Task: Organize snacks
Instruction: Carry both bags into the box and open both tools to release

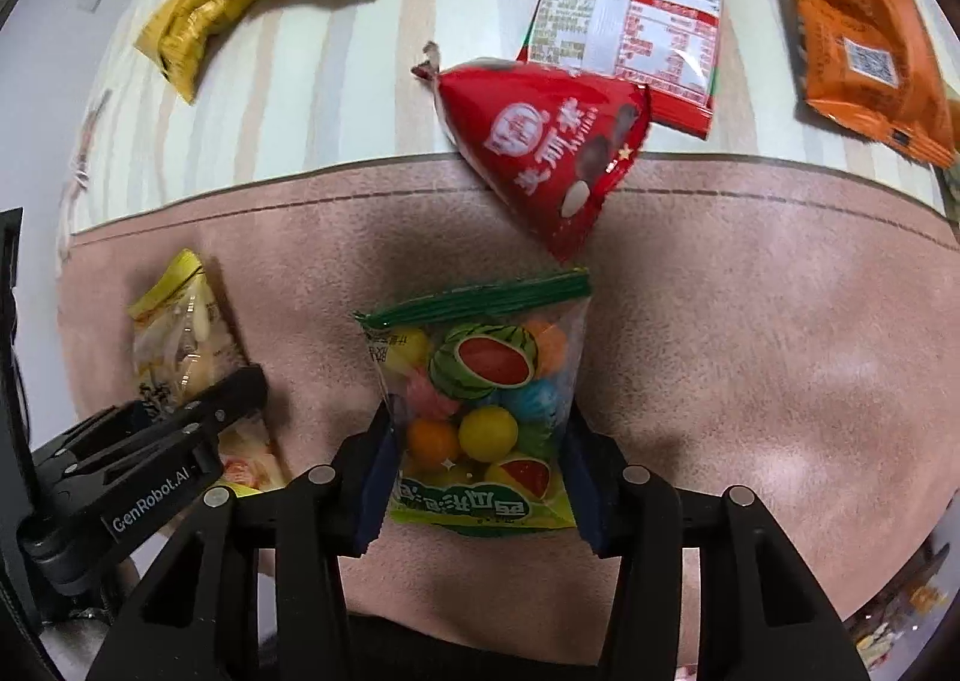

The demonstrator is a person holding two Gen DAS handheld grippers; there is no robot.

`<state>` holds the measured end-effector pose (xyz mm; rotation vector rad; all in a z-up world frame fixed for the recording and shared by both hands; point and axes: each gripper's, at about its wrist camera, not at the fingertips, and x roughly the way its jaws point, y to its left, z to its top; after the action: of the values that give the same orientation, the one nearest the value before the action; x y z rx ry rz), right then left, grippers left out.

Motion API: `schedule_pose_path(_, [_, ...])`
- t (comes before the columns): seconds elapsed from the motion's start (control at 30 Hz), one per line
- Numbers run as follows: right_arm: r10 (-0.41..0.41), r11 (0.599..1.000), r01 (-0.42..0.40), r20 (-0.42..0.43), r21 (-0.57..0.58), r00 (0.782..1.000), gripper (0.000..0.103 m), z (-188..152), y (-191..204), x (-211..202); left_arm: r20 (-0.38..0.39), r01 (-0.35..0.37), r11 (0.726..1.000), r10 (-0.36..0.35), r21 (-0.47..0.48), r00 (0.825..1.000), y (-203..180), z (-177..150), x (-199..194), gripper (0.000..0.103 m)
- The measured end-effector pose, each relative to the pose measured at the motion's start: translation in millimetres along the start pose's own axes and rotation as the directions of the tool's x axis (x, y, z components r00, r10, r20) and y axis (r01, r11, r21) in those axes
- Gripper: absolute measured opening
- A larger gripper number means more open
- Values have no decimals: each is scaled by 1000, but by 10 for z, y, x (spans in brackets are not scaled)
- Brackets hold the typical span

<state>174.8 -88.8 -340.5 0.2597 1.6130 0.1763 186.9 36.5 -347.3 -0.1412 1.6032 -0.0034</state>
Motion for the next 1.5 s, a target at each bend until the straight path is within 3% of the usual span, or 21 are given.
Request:
schedule_pose_path(0.27, [128,991,-131,87,28,988,52,-11,-154,-690,95,102,994,-105,35,990,-236,107,-696,41])
schedule_pose_path(0.4, [192,980,-198,153,22,969,52,129,-194,-1161,154,168,983,-178,71,972,-414,291,-1164,41])
schedule_pose_path(0.6, [269,961,-277,271,-11,924,51,592,-240,-1970,248,217,961,-256,173,934,-713,844,-1872,41])
schedule_pose_path(0.7, [251,967,-254,337,-36,907,51,945,-212,-2287,279,217,953,-272,211,921,-845,1142,-2140,41])
schedule_pose_path(0.83, [199,978,-204,410,-32,890,51,1443,-281,-2593,303,188,953,-256,237,918,-992,1608,-2328,41])
schedule_pose_path(1.0, [122,991,-137,427,4,896,51,2057,-447,-2732,258,165,958,-225,235,940,-1096,2290,-2231,41])
schedule_pose_path(1.2, [26,996,-56,371,72,928,51,2663,-712,-2513,140,129,970,-160,208,977,-1239,2980,-1627,41])
schedule_pose_path(1.33, [-19,995,-12,308,99,951,51,2864,-882,-2232,40,114,971,-125,209,991,-1267,3156,-1195,41])
schedule_pose_path(1.5, [-31,995,10,211,100,977,51,2941,-1004,-1848,-31,123,972,-119,202,992,-1306,3208,-916,41])
